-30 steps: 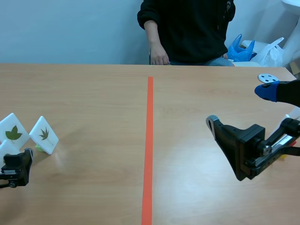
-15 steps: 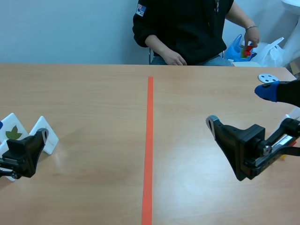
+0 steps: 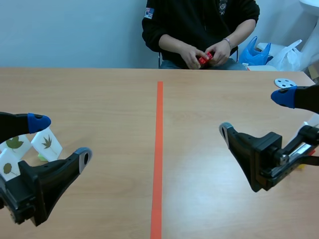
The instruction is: Sort the leaf by its shape. The table is split by an orange tape line. A compound leaf with several leaflets goes to the left side, a simple leaf with one blade goes to the right side. Return to the home posture when a red brick is placed on the table.
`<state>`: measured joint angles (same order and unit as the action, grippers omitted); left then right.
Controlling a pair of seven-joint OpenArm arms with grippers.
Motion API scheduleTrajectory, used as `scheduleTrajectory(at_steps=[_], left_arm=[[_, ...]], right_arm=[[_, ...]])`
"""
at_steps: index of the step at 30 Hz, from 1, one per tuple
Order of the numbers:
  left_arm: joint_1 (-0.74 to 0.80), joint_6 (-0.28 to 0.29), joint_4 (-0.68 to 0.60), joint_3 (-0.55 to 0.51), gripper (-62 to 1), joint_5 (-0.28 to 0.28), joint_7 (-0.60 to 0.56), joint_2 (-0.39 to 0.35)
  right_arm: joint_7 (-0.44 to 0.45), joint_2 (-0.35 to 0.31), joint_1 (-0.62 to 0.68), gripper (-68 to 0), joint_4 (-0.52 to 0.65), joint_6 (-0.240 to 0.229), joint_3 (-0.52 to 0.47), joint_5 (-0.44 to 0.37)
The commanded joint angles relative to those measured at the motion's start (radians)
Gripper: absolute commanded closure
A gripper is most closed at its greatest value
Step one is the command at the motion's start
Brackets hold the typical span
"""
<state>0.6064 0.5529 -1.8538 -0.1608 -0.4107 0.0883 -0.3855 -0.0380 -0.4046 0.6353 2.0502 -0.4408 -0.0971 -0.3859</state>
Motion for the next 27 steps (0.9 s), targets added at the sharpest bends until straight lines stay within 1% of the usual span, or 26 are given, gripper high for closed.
scheduleTrajectory(at_steps=[1, 3, 6, 10, 16, 23, 26, 27], left_arm=[[-0.002, 0.004, -0.013, 0.029, -62.3, -0.035, 0.013, 0.0], [-0.002, 0.004, -0.026, 0.056, -62.3, -0.057, 0.045, 0.0], [-0.003, 0.002, -0.029, 0.103, -62.3, -0.058, 0.062, 0.0], [-0.003, -0.031, -0.029, 0.148, -62.3, -0.058, 0.063, 0.0], [-0.011, -0.116, -0.029, 0.144, -62.3, -0.057, 0.062, -0.001], [-0.011, -0.122, -0.027, 0.12, -62.3, -0.058, 0.063, -0.001], [-0.011, -0.127, -0.027, 0.113, -62.3, -0.058, 0.061, -0.013], [-0.011, -0.138, -0.027, 0.11, -62.3, -0.058, 0.061, -0.018]], right_arm=[[0.014, 0.0, 0.005, -67.8, 0.001, 0.007, -0.013, -0.011], [0.018, 0.0, 0.014, -67.8, 0.001, 0.007, -0.015, -0.011], [0.023, 0.0, 0.03, -67.8, 0.001, 0.007, -0.016, -0.011], [0.03, 0.0, 0.042, -67.8, 0.001, 0.007, -0.016, -0.011], [0.031, 0.0, 0.05, -67.8, 0.001, 0.007, -0.016, -0.012], [0.029, 0.0, 0.052, -67.8, 0.001, 0.006, -0.016, -0.026], [0.029, 0.0, 0.053, -67.8, 0.001, 0.006, -0.016, -0.026], [0.029, 0.0, 0.053, -67.8, 0.001, 0.006, -0.016, -0.026]])
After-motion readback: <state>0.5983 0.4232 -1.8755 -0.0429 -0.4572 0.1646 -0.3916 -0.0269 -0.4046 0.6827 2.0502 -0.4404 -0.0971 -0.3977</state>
